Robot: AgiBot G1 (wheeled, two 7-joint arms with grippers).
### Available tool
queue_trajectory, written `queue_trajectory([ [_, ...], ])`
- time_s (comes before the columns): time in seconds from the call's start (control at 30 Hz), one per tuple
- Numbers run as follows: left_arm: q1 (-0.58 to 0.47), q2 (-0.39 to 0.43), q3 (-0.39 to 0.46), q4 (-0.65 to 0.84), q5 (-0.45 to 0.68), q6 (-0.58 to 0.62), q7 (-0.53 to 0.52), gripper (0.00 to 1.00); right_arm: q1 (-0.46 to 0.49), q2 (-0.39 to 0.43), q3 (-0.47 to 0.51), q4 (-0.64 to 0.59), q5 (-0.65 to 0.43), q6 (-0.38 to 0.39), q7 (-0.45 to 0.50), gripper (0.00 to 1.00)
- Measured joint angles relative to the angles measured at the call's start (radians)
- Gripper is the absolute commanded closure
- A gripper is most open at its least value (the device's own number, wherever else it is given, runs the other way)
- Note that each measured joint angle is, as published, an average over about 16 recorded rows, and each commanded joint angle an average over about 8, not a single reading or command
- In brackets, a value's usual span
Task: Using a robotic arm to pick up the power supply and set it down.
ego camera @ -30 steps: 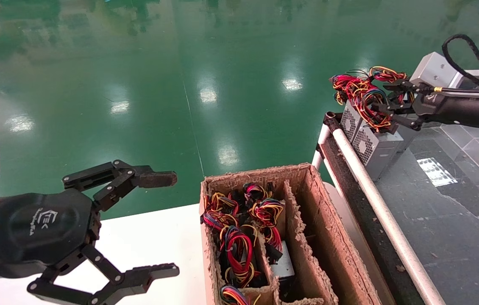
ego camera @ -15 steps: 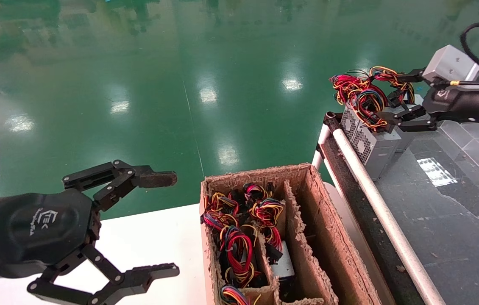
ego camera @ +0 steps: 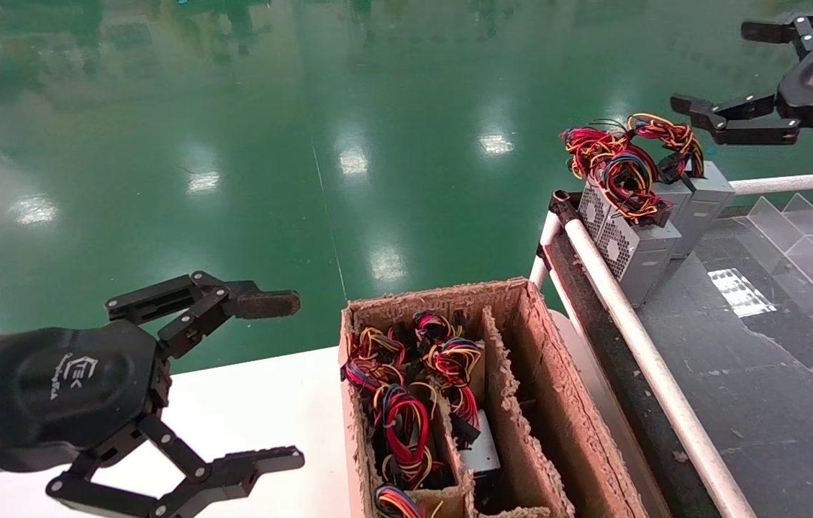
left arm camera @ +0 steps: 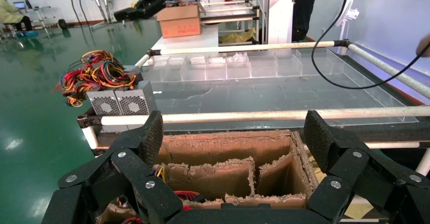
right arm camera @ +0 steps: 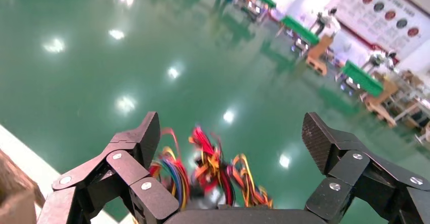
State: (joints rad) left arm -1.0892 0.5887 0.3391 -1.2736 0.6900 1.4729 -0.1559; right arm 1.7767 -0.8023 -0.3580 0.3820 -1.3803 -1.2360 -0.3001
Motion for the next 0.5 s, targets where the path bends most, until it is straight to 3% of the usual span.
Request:
queue_trajectory([
  [0.5,0.000,0.000,0.000,0.000,0.000,0.000,0.000,0.00,-0.187,0.053,0.025,0.239,0.178,-0.070,0.129,0.00],
])
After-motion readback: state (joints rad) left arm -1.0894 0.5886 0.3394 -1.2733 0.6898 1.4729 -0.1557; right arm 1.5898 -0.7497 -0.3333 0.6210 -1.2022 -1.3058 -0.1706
